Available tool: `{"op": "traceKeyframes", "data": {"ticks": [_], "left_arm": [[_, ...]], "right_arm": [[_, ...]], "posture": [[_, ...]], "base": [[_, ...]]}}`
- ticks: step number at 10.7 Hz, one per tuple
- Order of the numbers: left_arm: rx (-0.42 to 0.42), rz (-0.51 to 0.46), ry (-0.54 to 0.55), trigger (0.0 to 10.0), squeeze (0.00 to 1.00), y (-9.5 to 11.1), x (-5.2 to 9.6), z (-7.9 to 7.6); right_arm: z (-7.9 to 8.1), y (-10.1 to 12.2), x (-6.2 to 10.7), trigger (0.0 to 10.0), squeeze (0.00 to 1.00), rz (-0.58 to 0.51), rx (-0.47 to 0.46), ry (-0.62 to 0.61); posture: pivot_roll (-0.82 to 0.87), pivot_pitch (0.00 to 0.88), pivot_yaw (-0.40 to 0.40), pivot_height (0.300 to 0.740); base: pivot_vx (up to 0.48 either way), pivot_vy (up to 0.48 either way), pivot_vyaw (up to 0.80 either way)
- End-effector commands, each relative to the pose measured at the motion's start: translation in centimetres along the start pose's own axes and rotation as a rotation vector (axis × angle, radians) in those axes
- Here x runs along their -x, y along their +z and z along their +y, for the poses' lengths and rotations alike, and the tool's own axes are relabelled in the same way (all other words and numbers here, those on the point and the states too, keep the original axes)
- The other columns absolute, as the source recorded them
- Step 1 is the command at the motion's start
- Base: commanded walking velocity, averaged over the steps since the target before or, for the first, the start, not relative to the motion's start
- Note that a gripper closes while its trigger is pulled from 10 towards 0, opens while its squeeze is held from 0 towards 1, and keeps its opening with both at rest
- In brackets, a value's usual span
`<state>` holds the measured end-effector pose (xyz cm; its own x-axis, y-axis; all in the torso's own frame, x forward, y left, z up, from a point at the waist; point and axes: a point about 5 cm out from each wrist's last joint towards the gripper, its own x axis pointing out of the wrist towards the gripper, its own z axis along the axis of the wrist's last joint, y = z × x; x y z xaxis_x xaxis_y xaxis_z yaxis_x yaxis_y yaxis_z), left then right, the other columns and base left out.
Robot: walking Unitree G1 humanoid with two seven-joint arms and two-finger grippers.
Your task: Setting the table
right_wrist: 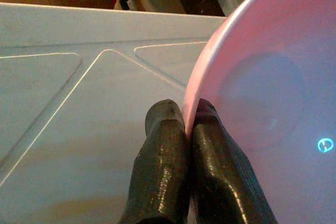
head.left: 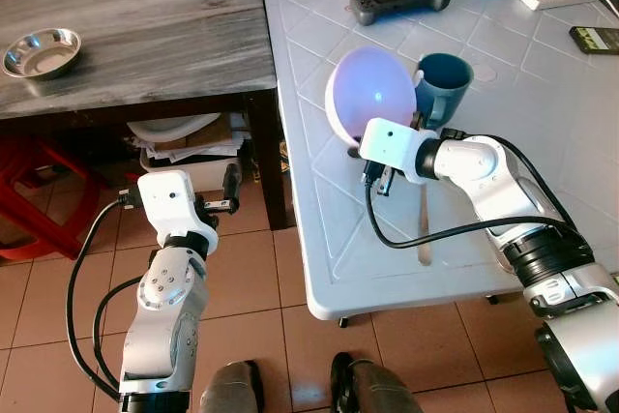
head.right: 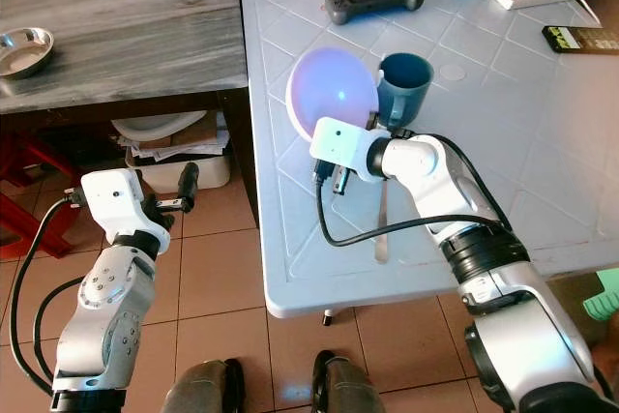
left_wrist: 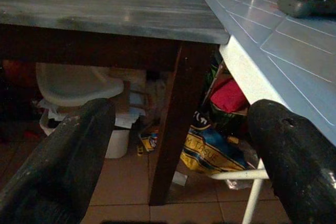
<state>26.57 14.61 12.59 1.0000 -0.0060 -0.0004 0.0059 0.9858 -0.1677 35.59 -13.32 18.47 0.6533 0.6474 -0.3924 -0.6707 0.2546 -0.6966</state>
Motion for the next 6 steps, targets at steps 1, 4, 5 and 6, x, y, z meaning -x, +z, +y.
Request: {"op": "traceKeyframes", "data": {"ticks": [1,4,5,6], "left_arm": [[-0.009,0.018,0.012,10.0,0.00,-0.3,0.0,0.3],[-0.057,0.013,0.063,10.0,0.00,-0.1,-0.2,1.0],[-0.062,-0.002,0.087,10.0,0.00,0.1,-0.3,1.4],[-0.042,-0.004,0.090,10.0,0.00,0.2,-0.2,1.6]], "right_arm": [[-0.6,0.2,0.2,0.0,0.00,-0.019,0.006,-0.040],[-0.9,4.1,0.5,0.0,0.00,-0.309,-0.011,-0.224],[0.0,5.0,0.9,0.0,0.00,-0.391,-0.067,-0.264],[0.8,5.2,1.2,0.0,0.00,-0.429,-0.108,-0.303]], "posture": [[0.02,0.175,0.033,0.740],[0.02,0.171,0.035,0.740],[0.02,0.166,0.035,0.740],[0.02,0.164,0.036,0.740]], "base": [[0.000,0.000,0.00],[0.000,0.160,0.00],[0.000,0.480,0.00],[0.000,0.480,0.00]]}}
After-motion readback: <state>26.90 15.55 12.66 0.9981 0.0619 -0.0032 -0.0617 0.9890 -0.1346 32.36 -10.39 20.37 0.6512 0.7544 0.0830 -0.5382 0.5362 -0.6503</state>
